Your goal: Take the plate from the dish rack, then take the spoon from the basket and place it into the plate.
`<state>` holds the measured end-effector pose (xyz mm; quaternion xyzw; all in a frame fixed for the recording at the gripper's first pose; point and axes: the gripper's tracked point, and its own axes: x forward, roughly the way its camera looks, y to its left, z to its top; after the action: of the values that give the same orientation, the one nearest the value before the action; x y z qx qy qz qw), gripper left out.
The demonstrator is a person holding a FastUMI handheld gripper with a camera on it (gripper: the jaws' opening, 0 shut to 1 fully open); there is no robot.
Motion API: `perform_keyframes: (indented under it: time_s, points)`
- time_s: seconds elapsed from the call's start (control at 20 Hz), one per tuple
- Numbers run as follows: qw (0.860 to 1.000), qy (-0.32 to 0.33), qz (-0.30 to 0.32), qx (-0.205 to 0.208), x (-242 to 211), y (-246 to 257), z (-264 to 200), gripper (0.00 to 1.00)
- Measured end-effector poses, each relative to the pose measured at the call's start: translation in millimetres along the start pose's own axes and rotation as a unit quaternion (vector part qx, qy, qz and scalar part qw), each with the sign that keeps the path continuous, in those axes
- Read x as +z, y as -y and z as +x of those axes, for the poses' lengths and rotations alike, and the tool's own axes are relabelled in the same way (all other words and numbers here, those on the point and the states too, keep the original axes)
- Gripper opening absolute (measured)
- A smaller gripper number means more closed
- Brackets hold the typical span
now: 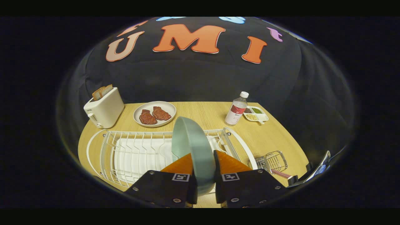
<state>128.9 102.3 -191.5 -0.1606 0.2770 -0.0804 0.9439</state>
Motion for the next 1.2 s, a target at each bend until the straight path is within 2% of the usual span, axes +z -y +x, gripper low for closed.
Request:
perform_keyframes:
  time_s: [0.25,0.5,0.8,1.2]
  points:
    - [0.998,0.027,-0.039,-0.033,17.8,-7.4,-11.3,0.23]
    - [0.996,0.042,-0.047,-0.064,25.1,1.9,-20.4,0.23]
    - [0.997,0.055,-0.010,-0.060,39.6,8.0,-40.3,0.23]
    - [0.996,0.063,0.047,-0.051,26.8,34.3,-90.4,0.23]
